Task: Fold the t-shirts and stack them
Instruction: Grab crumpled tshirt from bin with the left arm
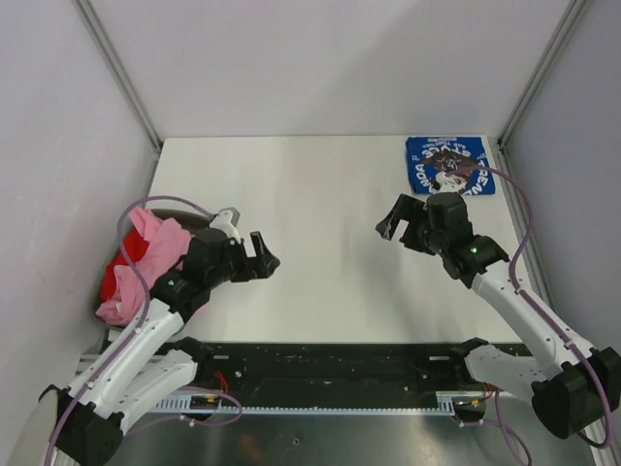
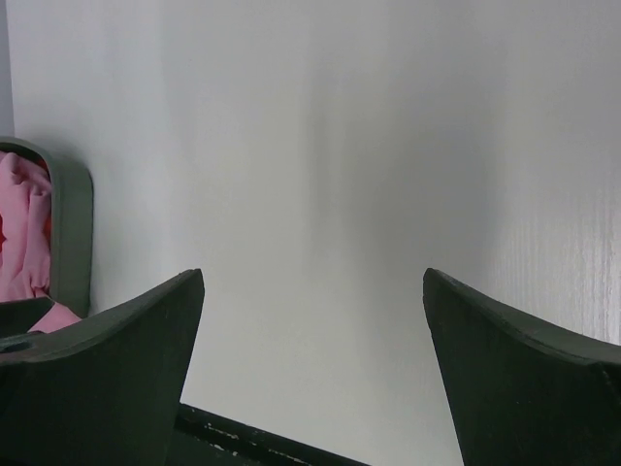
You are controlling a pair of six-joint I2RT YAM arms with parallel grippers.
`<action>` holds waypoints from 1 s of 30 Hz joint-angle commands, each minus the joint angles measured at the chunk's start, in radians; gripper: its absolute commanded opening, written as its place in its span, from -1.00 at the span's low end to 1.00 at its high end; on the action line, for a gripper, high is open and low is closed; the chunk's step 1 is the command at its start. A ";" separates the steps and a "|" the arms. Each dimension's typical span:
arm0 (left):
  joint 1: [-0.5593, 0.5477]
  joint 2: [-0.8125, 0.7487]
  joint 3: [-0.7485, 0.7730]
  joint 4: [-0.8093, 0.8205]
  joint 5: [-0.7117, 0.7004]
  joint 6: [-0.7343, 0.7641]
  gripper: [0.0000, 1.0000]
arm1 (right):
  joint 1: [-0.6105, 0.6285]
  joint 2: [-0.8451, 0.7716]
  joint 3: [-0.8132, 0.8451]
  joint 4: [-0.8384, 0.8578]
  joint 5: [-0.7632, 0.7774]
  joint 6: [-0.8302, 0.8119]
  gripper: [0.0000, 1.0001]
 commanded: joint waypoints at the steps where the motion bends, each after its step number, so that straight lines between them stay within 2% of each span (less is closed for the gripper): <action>1: 0.015 -0.049 -0.001 -0.003 -0.057 -0.032 0.99 | 0.008 0.001 0.004 -0.008 0.018 -0.014 0.99; 8: 0.048 -0.071 0.038 -0.037 -0.127 -0.064 0.99 | 0.008 0.002 0.004 -0.027 0.012 -0.027 0.99; 11: 0.095 -0.051 0.084 -0.087 -0.180 -0.063 0.99 | 0.006 0.004 0.004 -0.035 0.006 -0.036 0.99; 20: 0.406 0.066 0.217 -0.207 -0.391 -0.042 0.99 | 0.005 0.007 -0.004 -0.051 -0.022 -0.052 0.99; 24: 0.522 0.120 0.202 -0.212 -0.498 -0.080 0.99 | 0.005 0.011 -0.031 -0.024 -0.058 -0.049 0.99; 30: 0.657 0.205 0.128 -0.213 -0.510 -0.216 0.99 | -0.001 0.049 -0.046 0.005 -0.091 -0.057 0.99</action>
